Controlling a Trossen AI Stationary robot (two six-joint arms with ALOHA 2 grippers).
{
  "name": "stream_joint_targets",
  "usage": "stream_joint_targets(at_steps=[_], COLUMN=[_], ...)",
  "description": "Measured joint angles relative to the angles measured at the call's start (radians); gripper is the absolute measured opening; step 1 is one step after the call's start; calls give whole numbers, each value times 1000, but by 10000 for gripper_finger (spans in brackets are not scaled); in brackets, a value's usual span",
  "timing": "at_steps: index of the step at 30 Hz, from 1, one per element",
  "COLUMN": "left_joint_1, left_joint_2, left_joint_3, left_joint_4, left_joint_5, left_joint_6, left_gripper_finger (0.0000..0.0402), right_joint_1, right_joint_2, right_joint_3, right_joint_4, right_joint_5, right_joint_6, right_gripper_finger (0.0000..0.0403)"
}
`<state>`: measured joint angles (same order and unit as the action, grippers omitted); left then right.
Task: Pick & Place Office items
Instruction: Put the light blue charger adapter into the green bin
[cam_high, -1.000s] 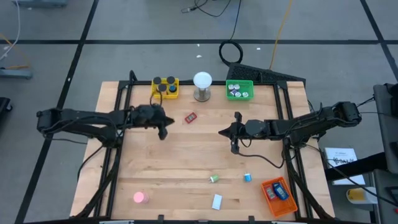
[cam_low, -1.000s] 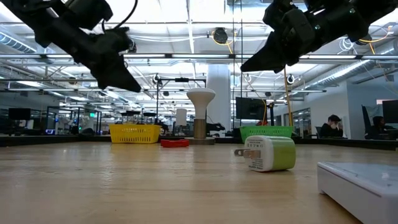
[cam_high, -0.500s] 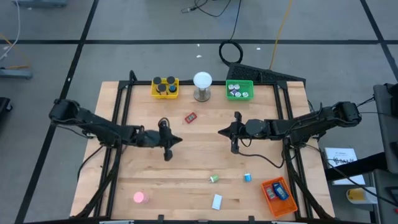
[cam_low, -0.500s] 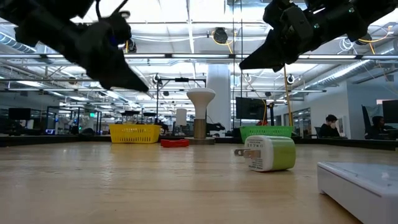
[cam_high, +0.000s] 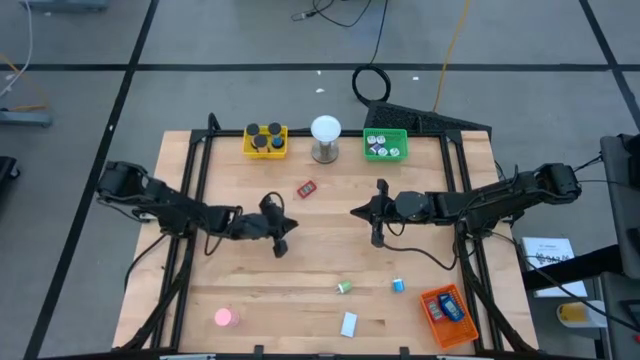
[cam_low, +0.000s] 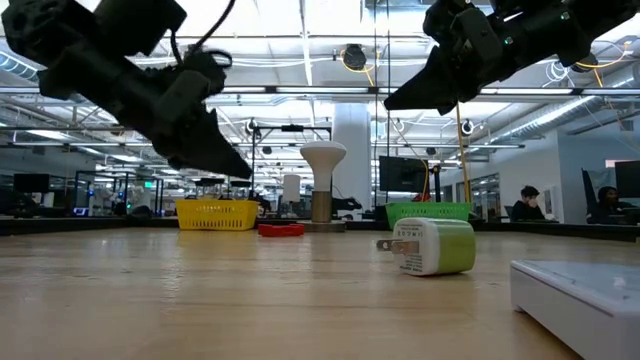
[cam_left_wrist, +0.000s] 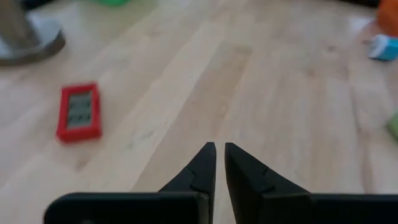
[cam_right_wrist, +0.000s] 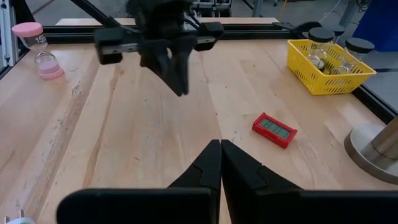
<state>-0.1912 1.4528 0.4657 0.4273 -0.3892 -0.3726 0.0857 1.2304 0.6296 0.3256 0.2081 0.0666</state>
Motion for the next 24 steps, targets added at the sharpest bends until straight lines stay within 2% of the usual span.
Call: stream_joint_targets(at_steps=[6, 11, 16, 19, 21, 24], left_joint_1=[-59, -104, -155, -183, -196, -217], left_joint_2=[1, -68, -167, -194, -194, -193], left_joint_3=[0, 1, 1, 1, 1, 1], left_joint_4=[181, 287, 278, 274, 265, 210], left_joint_5=[-16, -25, -68, -68, -68, -68], left_joint_6=[157, 287, 374, 400, 397, 386], left_gripper_finger=[4, 16, 10, 3, 8, 19], right_joint_1=[0, 0, 2, 2, 1, 37], right_joint_2=[0, 0, 0, 0, 0, 1], right_joint_3=[0, 0, 0, 0, 1, 23], right_joint_4=[11, 73, 136, 172, 182, 110], right_joint_5=[0, 0, -4, -6, -69, -147], right_joint_6=[0, -2, 27, 123, 153, 168], right_gripper_finger=[3, 4, 4, 4, 3, 1])
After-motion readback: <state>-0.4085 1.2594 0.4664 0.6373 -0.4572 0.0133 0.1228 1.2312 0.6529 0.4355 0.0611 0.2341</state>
